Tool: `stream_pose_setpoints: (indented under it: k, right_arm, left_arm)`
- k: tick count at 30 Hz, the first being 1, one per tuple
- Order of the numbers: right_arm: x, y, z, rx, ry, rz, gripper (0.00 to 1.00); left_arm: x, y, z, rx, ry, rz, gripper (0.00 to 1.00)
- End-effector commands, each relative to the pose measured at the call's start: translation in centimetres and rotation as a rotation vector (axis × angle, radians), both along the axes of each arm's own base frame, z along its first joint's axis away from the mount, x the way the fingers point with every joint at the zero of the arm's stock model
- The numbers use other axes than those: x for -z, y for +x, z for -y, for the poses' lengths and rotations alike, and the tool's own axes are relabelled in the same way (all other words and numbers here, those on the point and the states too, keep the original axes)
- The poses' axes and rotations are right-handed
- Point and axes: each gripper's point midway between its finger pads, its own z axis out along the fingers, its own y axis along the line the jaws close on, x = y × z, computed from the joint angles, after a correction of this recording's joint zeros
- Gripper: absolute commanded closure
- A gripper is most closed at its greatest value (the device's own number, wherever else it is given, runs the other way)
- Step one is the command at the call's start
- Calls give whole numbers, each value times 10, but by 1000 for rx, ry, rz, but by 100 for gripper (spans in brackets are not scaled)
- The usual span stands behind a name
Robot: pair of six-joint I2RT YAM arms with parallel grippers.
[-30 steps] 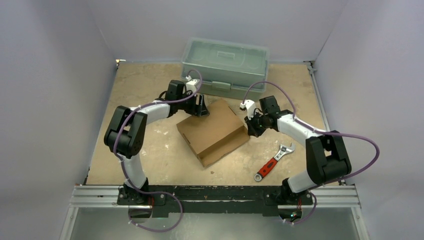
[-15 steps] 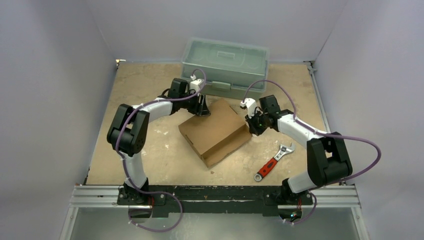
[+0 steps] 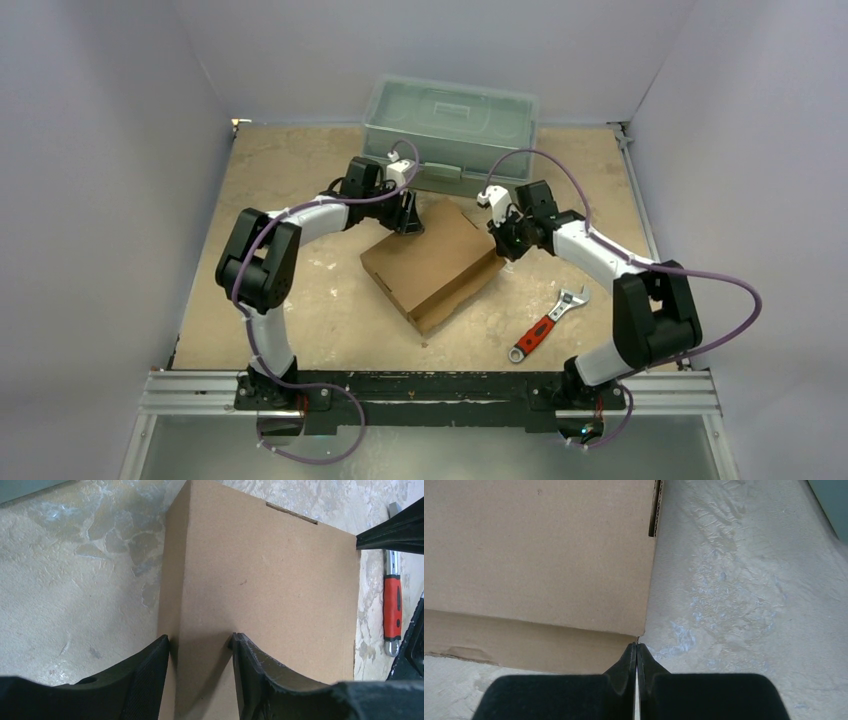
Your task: Fold the paper box
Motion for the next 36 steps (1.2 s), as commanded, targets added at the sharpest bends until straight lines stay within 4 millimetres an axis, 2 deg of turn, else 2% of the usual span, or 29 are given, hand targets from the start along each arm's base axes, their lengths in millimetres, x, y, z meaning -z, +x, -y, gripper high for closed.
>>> stream_pose_setpoints:
  k: [1, 5, 7, 10, 13, 15, 17, 18, 19, 21, 24, 27, 28, 30, 36]
  right_arm:
    - [-30, 18, -24, -41, 91, 78, 99]
    - [-58, 2, -20, -100, 101, 149, 68]
    - [-83, -10, -17, -140, 123, 236, 52]
    - [-94, -34, -21, -266, 151, 297, 34]
    - [-84, -67, -26, -528, 140, 336, 30]
    - [-66, -99, -25, -817, 90, 395, 26]
    - [-42, -131, -14, -1105, 9, 444, 23]
    - [-35, -141, -12, -1205, -9, 471, 24]
    - [-30, -146, -12, -1263, -10, 484, 31]
    - [-24, -154, -18, -1360, 31, 488, 51]
    - [-12, -168, -27, -1481, 115, 410, 78]
    - [4, -156, -45, -1463, 71, 351, 100]
    - [11, -151, -52, -1468, 31, 370, 100]
    - [17, -153, -61, -1494, 3, 377, 100]
    - [24, -174, -92, -1604, -25, 429, 100]
  left_arm:
    - [24, -18, 0, -6, 69, -96, 52]
    - [16, -1, -15, -144, 40, -140, 47]
    - [2, 6, -20, -187, -6, -124, 43]
    - [-20, 13, -25, -224, -45, -78, 40]
    - [-46, 17, -36, -284, -43, 7, 37]
    - [-80, 21, -48, -344, -56, 134, 36]
    - [-97, 17, -64, -411, -52, 210, 31]
    - [-104, 14, -72, -450, -55, 239, 25]
    - [-109, 12, -79, -489, -63, 255, 17]
    - [-111, 8, -96, -596, -72, 248, 2]
    - [-100, -2, -99, -601, -95, 189, 1]
    - [-79, -8, -93, -566, -91, 107, 3]
    - [-73, -10, -89, -544, -90, 81, 7]
    - [-60, -13, -83, -515, -87, 35, 9]
    - [-20, -10, -80, -517, -44, -69, 12]
